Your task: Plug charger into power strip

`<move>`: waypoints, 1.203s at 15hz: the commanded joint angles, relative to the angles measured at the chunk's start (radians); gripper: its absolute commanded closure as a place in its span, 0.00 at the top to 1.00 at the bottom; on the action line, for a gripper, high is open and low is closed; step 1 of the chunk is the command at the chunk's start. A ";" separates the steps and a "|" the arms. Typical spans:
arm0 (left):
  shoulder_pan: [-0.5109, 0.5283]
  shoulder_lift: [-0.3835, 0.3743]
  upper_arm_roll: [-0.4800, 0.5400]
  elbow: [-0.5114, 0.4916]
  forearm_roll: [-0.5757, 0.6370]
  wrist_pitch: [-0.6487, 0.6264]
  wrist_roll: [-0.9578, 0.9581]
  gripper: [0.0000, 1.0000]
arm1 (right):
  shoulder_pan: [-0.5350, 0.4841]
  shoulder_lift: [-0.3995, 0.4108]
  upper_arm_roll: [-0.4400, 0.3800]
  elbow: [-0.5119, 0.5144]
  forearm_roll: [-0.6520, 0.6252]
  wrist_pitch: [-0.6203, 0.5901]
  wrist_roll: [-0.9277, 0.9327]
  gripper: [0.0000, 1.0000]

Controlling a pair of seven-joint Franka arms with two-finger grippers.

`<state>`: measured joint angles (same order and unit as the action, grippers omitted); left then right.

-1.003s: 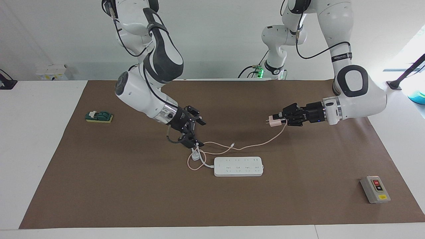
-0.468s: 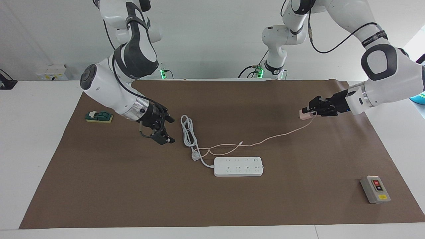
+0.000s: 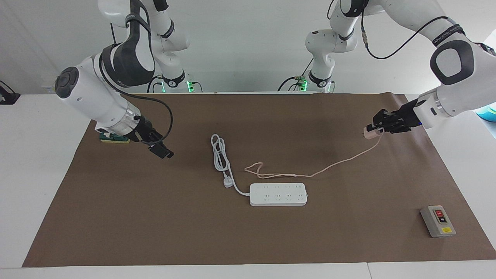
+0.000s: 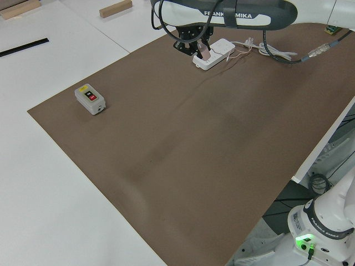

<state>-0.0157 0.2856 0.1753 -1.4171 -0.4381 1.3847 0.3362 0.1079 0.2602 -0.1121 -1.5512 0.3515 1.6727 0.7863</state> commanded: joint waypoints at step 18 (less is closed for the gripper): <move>0.036 -0.031 -0.005 0.087 0.360 -0.019 -0.236 0.00 | -0.149 -0.292 0.045 -0.021 -0.324 -0.123 -0.911 1.00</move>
<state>0.0312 0.2516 0.1736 -1.3521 -0.1144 1.3600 0.1887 -0.0206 -0.0321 -0.0930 -1.5720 0.0507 1.5357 -0.1169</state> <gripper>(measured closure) 0.687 0.000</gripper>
